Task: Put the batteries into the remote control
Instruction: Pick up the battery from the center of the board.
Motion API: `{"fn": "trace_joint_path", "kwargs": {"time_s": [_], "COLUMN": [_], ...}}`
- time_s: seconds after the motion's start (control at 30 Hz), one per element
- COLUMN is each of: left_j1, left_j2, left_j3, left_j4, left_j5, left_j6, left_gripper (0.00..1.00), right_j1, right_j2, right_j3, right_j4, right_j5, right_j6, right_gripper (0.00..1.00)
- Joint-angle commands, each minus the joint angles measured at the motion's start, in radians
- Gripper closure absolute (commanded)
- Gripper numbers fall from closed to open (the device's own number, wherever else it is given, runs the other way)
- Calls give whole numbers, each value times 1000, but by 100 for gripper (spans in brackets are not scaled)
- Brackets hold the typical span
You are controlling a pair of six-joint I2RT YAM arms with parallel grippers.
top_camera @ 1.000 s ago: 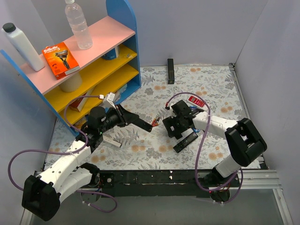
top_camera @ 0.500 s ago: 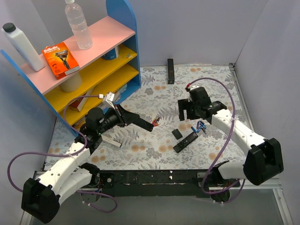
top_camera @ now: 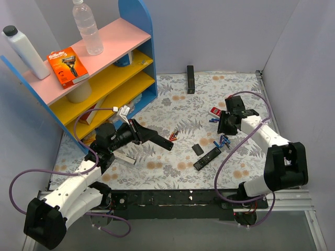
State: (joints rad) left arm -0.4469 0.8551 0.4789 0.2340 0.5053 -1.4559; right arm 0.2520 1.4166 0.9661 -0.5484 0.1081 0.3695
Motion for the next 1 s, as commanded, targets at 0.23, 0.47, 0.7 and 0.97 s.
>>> {"fn": "trace_joint_path", "kwargs": {"time_s": [0.23,0.47,0.7,0.97], "left_j1": [-3,-3,-1,-3], "left_j2": [-31,-30,-28,-28], "left_j3": [-8,-2,3,4], "left_j4": [28,24,13,2], "left_j5": [19,19,21,21], "left_j6": [11,11,14,12], "left_gripper": [100,100,100,100], "right_j1": [-36,-40,-39,-39], "right_j2": [150,202,240,285], "right_j3": [26,23,25,31], "right_j4": [48,61,84,100], "right_j5": [4,45,62,56], "right_j6": [36,43,37,19], "right_gripper": [68,70,71,72]}}
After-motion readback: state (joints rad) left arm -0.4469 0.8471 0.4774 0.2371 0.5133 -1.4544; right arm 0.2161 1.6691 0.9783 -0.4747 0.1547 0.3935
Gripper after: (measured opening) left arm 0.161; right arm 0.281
